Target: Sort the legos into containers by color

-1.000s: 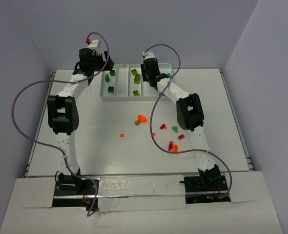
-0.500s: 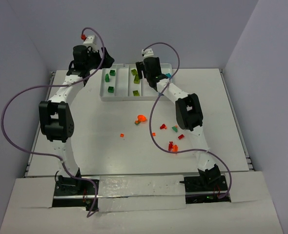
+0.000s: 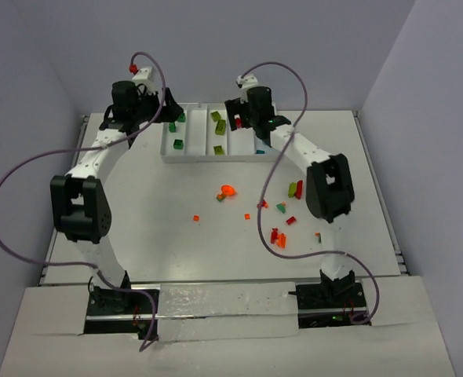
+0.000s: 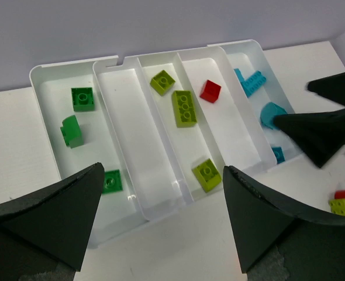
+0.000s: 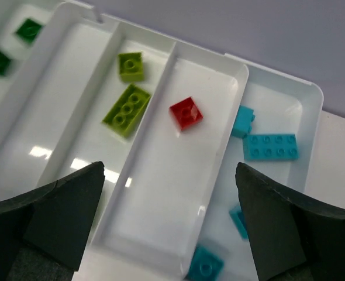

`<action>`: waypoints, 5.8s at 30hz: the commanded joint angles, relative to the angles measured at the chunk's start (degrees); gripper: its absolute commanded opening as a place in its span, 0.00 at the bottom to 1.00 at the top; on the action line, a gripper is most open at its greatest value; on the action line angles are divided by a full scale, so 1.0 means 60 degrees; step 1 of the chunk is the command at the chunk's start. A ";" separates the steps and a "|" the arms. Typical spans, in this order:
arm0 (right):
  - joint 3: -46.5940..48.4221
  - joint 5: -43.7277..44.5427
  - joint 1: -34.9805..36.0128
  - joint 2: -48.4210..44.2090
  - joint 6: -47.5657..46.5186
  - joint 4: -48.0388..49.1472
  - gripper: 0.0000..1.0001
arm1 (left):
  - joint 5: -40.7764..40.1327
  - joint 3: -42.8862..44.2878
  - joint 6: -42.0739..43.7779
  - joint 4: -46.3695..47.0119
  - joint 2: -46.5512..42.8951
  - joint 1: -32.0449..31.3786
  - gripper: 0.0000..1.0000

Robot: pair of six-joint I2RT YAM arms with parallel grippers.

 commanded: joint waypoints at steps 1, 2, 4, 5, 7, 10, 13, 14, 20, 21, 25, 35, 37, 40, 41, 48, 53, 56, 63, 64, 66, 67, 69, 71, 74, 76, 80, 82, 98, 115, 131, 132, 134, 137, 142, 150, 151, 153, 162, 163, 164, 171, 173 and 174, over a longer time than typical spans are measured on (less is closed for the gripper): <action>-0.1040 -0.2219 -0.1024 -0.3326 -0.0451 -0.1994 1.00 | 0.1150 -0.0973 0.0868 -0.0368 -0.2061 0.0024 0.93; -0.1135 -0.2411 -0.1287 -0.3664 -0.0610 -0.2627 0.99 | 0.1256 -0.1287 0.1058 -0.0421 -0.2388 0.0024 0.93; -0.1594 -0.2740 -0.1691 -0.4176 -0.1110 -0.3295 0.98 | 0.1561 -0.1739 0.1268 -0.0536 -0.2838 0.0024 0.93; -0.2159 -0.2919 -0.1872 -0.4495 -0.1517 -0.3507 0.97 | 0.1947 -0.2061 0.1400 -0.0661 -0.3027 0.0024 0.93; -0.2965 -0.3056 -0.2338 -0.5135 -0.2151 -0.4165 0.94 | 0.2382 -0.2424 0.1424 -0.0842 -0.3425 -0.0013 0.92; -0.3813 -0.3358 -0.2742 -0.5639 -0.3070 -0.4915 0.92 | 0.3101 -0.3120 0.1451 -0.0999 -0.3773 -0.0049 0.92; -0.4183 -0.3244 -0.2864 -0.5755 -0.3876 -0.5745 0.89 | 0.3510 -0.3453 0.1445 -0.1187 -0.3967 -0.0068 0.92; -0.4132 -0.3049 -0.2894 -0.5632 -0.3825 -0.5972 0.85 | 0.3603 -0.3504 0.1353 -0.1249 -0.4008 -0.0078 0.91; -0.4802 -0.2218 -0.3130 -0.5046 -0.0992 -0.6543 0.78 | 0.3065 -0.3888 0.0977 -0.1148 -0.4512 -0.0123 0.91; -0.4994 -0.2145 -0.3131 -0.5017 -0.0641 -0.6512 0.79 | 0.3010 -0.3892 0.0967 -0.1191 -0.4523 -0.0123 0.91; -0.5331 -0.1939 -0.3131 -0.4585 0.0440 -0.6453 0.80 | 0.2835 -0.3973 0.0893 -0.1224 -0.4479 -0.0123 0.90; -0.4748 -0.1822 -0.3101 -0.2920 0.1467 -0.6152 0.82 | 0.2378 -0.4196 0.0776 -0.1238 -0.4567 -0.0123 0.91; -0.4774 -0.1677 -0.3083 -0.2639 0.1578 -0.6015 0.81 | 0.2334 -0.4210 0.0776 -0.1267 -0.4553 -0.0123 0.91; -0.4881 -0.1561 -0.3055 -0.2459 0.1731 -0.5848 0.77 | 0.2212 -0.4179 0.0776 -0.1284 -0.4565 -0.0110 0.91; -0.4911 -0.1570 -0.3044 -0.2447 0.1744 -0.5820 0.74 | 0.2183 -0.4167 0.0779 -0.1297 -0.4551 -0.0122 0.91; -0.5462 -0.1543 -0.3057 -0.2695 0.1467 -0.5108 0.59 | 0.1982 -0.4312 0.0557 -0.1121 -0.4480 -0.0123 0.91; -0.5554 -0.1772 -0.3043 -0.2925 0.0775 -0.4867 0.49 | 0.2345 -0.4435 0.0289 -0.1158 -0.4377 -0.0123 0.90; -0.5815 -0.2117 -0.3042 -0.3522 0.0000 -0.4783 0.48 | 0.2703 -0.4432 0.0204 -0.1311 -0.4349 -0.0108 0.90; -0.6305 -0.4153 -0.2882 -0.6034 -0.1339 -0.4534 0.48 | 0.4438 -0.5067 -0.0805 -0.0609 -0.4728 -0.0108 0.90; -0.6312 -0.4478 -0.2691 -0.6375 -0.1535 -0.4503 0.47 | 0.4808 -0.5206 -0.1209 -0.0310 -0.4718 -0.0108 0.90; -0.6283 -0.4679 -0.1974 -0.7044 -0.1910 -0.4441 0.48 | 0.5322 -0.5459 -0.2237 0.0239 -0.4645 -0.0143 0.90; -0.6283 -0.4693 -0.1886 -0.7242 -0.1947 -0.4432 0.48 | 0.5409 -0.5514 -0.2550 0.0358 -0.4640 -0.0152 0.90; -0.6356 -0.4493 -0.0852 -0.7710 -0.2221 -0.4178 0.48 | 0.5727 -0.5651 -0.3213 0.0807 -0.4548 -0.0274 0.90; -0.6390 -0.4206 -0.0242 -0.8114 -0.2270 -0.3988 0.48 | 0.5766 -0.5699 -0.3773 0.1129 -0.4606 -0.0488 0.90; -0.6287 -0.3610 0.0823 -0.8247 -0.2074 -0.3750 0.48 | 0.5588 -0.5748 -0.4530 0.1720 -0.4728 -0.1003 0.91; -0.6049 -0.3428 0.1295 -0.8097 -0.1789 -0.3730 0.48 | 0.5420 -0.5831 -0.4928 0.2093 -0.4687 -0.1456 0.91; -0.5603 -0.3043 0.1859 -0.7739 -0.1512 -0.3694 0.48 | 0.4740 -0.5780 -0.5391 0.2447 -0.4317 -0.1941 0.91; -0.5401 -0.3057 0.2063 -0.7516 -0.1402 -0.3738 0.48 | 0.4553 -0.5590 -0.5363 0.2343 -0.4099 -0.2104 0.90; -0.4651 -0.2988 0.2711 -0.6961 -0.1244 -0.3863 0.49 | 0.4019 -0.4761 -0.5092 0.1797 -0.3430 -0.3155 0.87; -0.4408 -0.2613 0.2713 -0.6885 -0.1157 -0.3728 0.51 | 0.4485 -0.5030 -0.5389 0.2114 -0.3219 -0.3449 0.49; -0.4241 -0.7108 0.0610 -0.7122 -0.1373 -0.4959 1.00 | 0.6420 -0.4357 -0.2956 0.0696 -0.3404 -0.1881 0.00; -0.4121 -0.7675 0.0330 -0.7069 -0.1437 -0.5191 1.00 | 0.6653 -0.4266 -0.2438 0.0363 -0.3490 -0.1850 0.00; -0.3934 -0.8398 0.0138 -0.6962 -0.1519 -0.5426 1.00 | 0.6827 -0.4294 -0.1762 -0.0079 -0.3678 -0.1854 0.00; -0.3801 -0.9428 0.0063 -0.6758 -0.1571 -0.5741 1.00 | 0.7023 -0.4563 -0.1313 0.0022 -0.4080 -0.1980 0.00; -0.3731 -1.0790 0.0292 -0.6431 -0.1310 -0.5668 0.99 | 0.7330 -0.4679 -0.0912 -0.0069 -0.4298 -0.2150 0.00; -0.3876 -1.0810 0.0659 -0.6190 -0.0871 -0.5109 0.90 | 0.7421 -0.4384 0.0379 -0.1262 -0.4523 -0.2989 0.00; -0.3865 -1.0830 0.0663 -0.6174 -0.0820 -0.5048 0.88 | 0.7417 -0.4372 0.0431 -0.1339 -0.4523 -0.3066 0.00; -0.3826 -1.0881 0.0658 -0.6133 -0.0771 -0.4984 0.82 | 0.7457 -0.4421 0.0418 -0.1319 -0.4528 -0.3184 0.00; -0.3705 -1.1191 0.0693 -0.5918 -0.0957 -0.5254 0.62 | 0.7827 -0.4372 0.0249 -0.1091 -0.4523 -0.3301 0.00; -0.3705 -1.1267 0.0704 -0.5895 -0.1024 -0.5302 0.60 | 0.7827 -0.4360 0.0249 -0.1068 -0.4523 -0.3301 0.00; -0.3682 -1.1307 0.0718 -0.5845 -0.1084 -0.5433 0.60 | 0.7838 -0.4346 0.0215 -0.1051 -0.4523 -0.3312 0.00; -0.3538 -1.1568 0.0810 -0.5708 -0.1347 -0.5806 0.41 | 0.7815 -0.4386 0.0085 -0.0855 -0.4487 -0.3324 0.00; -0.3386 -1.1634 0.0824 -0.5650 -0.1388 -0.5932 0.28 | 0.7703 -0.4389 0.0175 -0.0966 -0.4491 -0.3318 0.00; -0.3332 -1.1623 0.0825 -0.5565 -0.1378 -0.6028 0.18 | 0.7608 -0.4399 0.0239 -0.1061 -0.4481 -0.3329 0.00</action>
